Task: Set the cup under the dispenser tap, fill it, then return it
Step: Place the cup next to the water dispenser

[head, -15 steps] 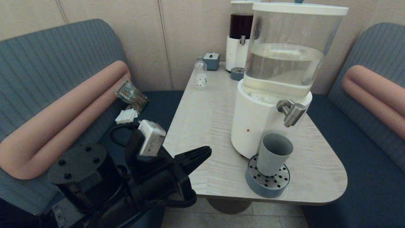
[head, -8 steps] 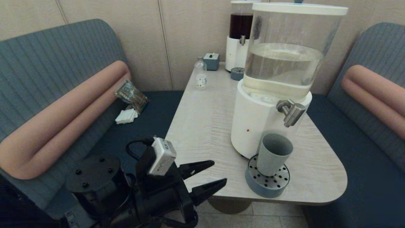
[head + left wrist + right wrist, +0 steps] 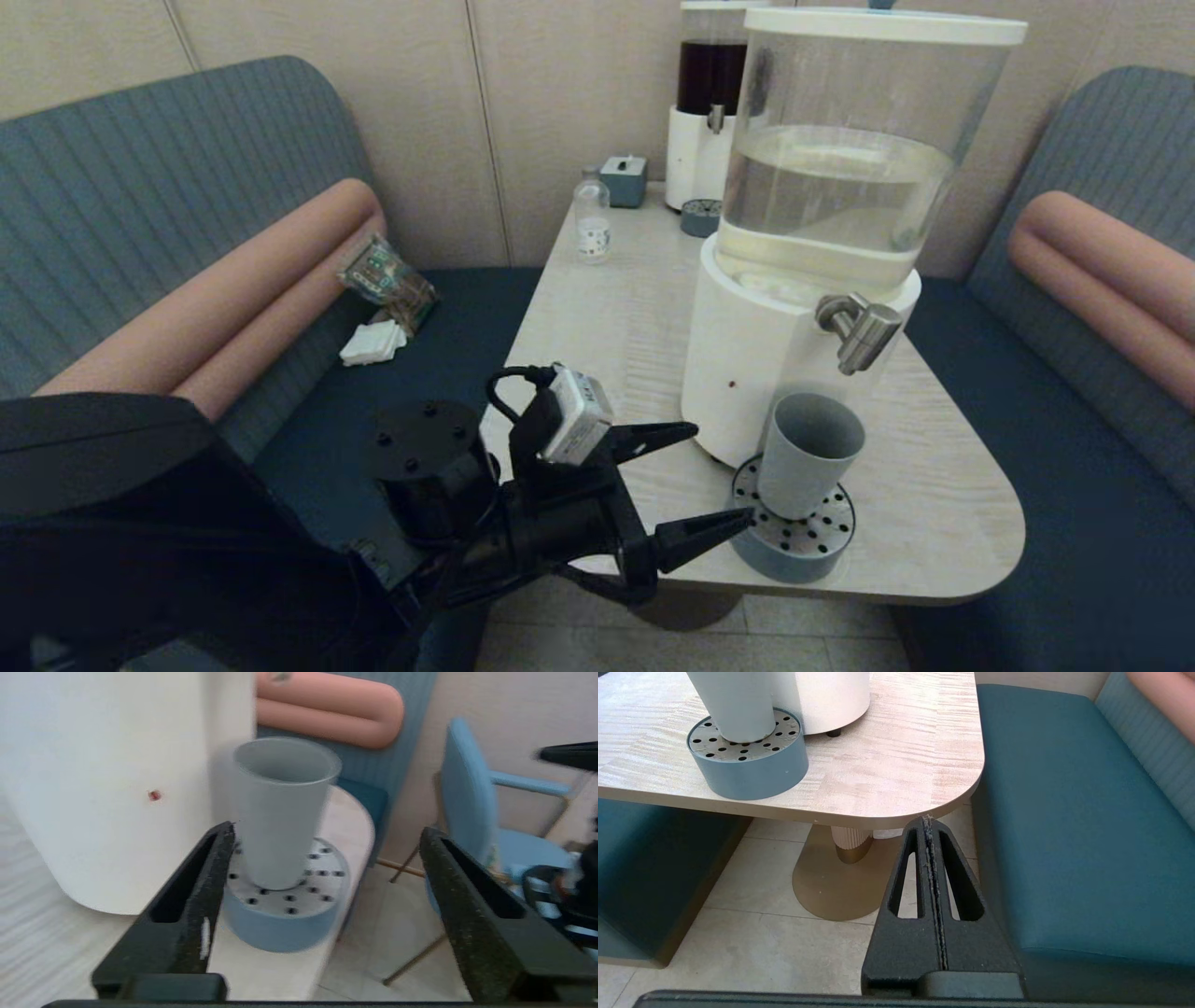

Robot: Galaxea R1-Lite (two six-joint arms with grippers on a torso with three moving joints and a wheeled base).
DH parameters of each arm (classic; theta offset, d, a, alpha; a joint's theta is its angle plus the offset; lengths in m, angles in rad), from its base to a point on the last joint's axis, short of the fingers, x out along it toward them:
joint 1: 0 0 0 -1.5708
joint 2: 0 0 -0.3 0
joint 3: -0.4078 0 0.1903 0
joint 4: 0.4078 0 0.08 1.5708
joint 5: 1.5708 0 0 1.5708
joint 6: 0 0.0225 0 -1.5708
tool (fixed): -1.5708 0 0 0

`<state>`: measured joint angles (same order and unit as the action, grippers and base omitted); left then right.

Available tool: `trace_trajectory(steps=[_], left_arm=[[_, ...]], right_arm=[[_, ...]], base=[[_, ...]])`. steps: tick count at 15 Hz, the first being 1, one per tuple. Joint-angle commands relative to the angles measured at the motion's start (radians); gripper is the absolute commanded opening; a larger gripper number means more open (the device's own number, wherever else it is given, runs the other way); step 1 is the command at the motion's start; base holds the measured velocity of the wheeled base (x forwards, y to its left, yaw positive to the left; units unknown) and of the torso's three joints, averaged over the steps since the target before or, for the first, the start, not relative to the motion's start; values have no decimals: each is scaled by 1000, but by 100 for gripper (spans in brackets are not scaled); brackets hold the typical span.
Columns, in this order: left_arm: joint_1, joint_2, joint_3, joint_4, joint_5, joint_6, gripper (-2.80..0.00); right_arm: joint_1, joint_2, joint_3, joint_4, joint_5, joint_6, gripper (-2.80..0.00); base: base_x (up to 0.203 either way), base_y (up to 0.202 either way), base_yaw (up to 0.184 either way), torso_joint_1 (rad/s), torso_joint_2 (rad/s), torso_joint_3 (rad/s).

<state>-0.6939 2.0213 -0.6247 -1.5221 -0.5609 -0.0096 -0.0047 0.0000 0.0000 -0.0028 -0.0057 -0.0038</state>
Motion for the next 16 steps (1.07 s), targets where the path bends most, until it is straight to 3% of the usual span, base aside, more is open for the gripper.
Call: trace_trajectory(steps=[1, 7, 16], left_arm=[[7, 82, -44, -8, -5, 2, 0], [8, 184, -147, -8, -5, 7, 0], [8, 218, -175, -8, -7, 8, 0]], right_arm=[[0, 2, 0, 0, 0, -1, -280], [0, 2, 0, 0, 0, -1, -280], [0, 2, 0, 0, 0, -1, -280]], base=[[0, 0, 0, 0, 0, 0], [0, 0, 0, 0, 0, 0], [0, 0, 0, 0, 0, 0]])
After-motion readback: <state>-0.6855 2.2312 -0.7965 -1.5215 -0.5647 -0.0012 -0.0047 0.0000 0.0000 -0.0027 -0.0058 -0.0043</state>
